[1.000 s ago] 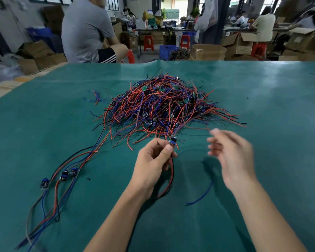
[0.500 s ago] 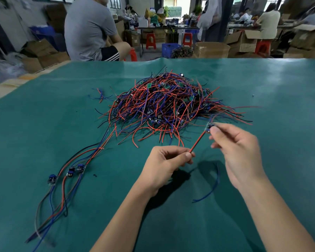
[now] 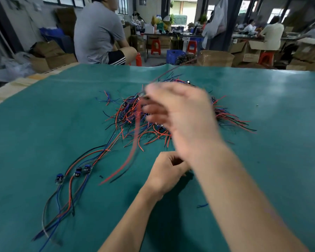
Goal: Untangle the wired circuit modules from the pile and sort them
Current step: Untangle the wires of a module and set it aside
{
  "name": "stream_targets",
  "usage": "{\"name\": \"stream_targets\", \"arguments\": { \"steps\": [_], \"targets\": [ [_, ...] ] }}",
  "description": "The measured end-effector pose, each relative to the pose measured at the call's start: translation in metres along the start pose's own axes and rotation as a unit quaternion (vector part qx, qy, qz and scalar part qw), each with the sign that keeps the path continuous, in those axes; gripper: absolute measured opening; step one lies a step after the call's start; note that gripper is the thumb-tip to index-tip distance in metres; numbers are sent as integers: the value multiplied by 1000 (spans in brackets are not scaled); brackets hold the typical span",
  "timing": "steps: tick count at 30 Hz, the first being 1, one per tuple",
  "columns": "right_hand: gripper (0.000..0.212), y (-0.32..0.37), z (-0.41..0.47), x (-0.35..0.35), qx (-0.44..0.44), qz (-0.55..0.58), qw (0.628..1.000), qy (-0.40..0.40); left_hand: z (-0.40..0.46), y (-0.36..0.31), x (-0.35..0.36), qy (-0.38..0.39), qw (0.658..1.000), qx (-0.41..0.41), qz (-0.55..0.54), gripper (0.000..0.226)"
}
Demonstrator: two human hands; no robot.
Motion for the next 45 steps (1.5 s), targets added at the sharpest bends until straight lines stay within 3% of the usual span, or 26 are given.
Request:
{"name": "stream_targets", "arguments": {
  "steps": [2,3,5,7,9,11,13,15,19,21,24,29,36,41,45],
  "targets": [
    [8,-43,2,37,52,-48,997,26,3,8,-2,5,1000,-22,20,19],
    [11,-65,2,50,74,-122,988,52,5,11,0,19,999,-32,31,15],
    [28,-102,2,61,97,-349,924,125,6,11,0,18,999,-41,18,17],
    [29,-113,14,47,76,-497,853,136,6,8,-5,-3,999,-41,-17,15],
    [22,-95,37,11,46,-549,832,61,5,3,-9,-24,999,-20,-36,11],
    [28,-65,60,-41,27,-573,817,-64,4,3,-10,-35,999,-15,-30,13],
    [35,-46,76,-91,28,-603,785,-138,5,4,-6,-27,998,-30,-38,13],
    [44,-51,88,-128,61,-632,761,-134,6,5,-5,-27,998,-36,-42,13],
    [68,-86,97,-153,129,-663,737,-21,6,8,-6,-25,997,-44,-54,14],
    [54,-89,97,-157,127,-637,760,-25,6,9,-7,-24,996,-52,-70,15],
    [10,-75,97,-165,76,-584,803,-92,6,10,-8,-26,994,-62,-81,17],
    [25,-62,91,-189,74,-506,846,-147,6,11,-8,-26,992,-69,-98,18],
    [24,-29,68,-209,31,-451,875,-173,6,13,-10,-35,989,-81,-120,17],
    [13,-4,43,-208,42,-264,947,-177,6,11,-10,-40,988,-72,-131,18],
    [15,8,12,-186,30,-169,976,-135,6,12,-10,-37,988,-68,-130,12]
  ]
}}
Point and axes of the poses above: each hand's wrist, its own z-axis towards the middle knuckle, its own x-axis out of the palm, y = z × x, the point moved 10 cm from there along z, towards the middle knuckle, and after that the axes turned 7 degrees about z, right-handed, at the moved point
